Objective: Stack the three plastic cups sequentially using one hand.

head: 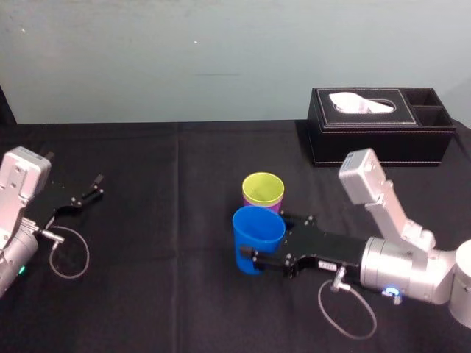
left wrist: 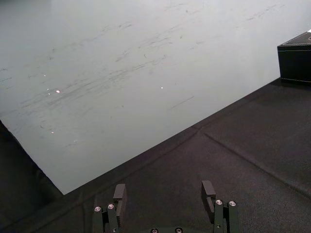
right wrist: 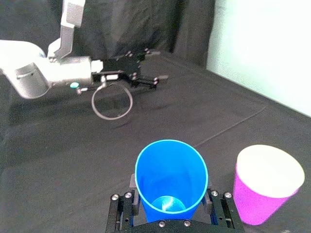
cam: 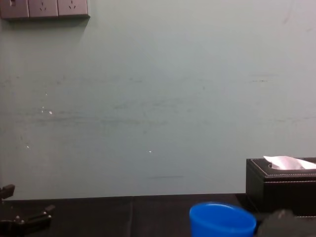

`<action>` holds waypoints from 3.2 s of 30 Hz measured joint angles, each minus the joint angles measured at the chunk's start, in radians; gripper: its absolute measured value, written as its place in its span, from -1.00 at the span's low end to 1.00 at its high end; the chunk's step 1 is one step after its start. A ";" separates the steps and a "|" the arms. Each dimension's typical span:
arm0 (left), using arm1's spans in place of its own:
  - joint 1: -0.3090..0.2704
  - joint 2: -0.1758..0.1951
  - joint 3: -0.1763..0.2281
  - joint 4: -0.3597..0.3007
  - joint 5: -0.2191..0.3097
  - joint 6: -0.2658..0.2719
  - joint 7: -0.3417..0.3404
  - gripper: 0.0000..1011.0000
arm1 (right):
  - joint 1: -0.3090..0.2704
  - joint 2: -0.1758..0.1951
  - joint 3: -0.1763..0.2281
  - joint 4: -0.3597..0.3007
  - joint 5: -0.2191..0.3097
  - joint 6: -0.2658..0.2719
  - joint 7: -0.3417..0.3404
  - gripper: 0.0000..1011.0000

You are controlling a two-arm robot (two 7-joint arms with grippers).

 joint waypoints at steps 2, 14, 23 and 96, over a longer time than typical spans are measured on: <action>0.000 0.000 0.000 0.000 0.000 0.000 0.000 1.00 | -0.002 0.011 0.016 -0.025 0.013 0.013 -0.013 0.42; 0.000 0.000 0.000 0.000 0.000 0.000 0.000 1.00 | 0.038 0.017 0.061 -0.040 0.044 0.042 -0.063 0.42; 0.000 0.000 0.000 0.000 0.000 0.000 0.000 1.00 | 0.112 -0.023 0.050 0.033 0.036 0.065 -0.082 0.42; 0.000 0.000 0.000 0.000 0.000 0.000 0.000 1.00 | 0.197 -0.135 0.009 0.205 -0.115 0.032 -0.079 0.42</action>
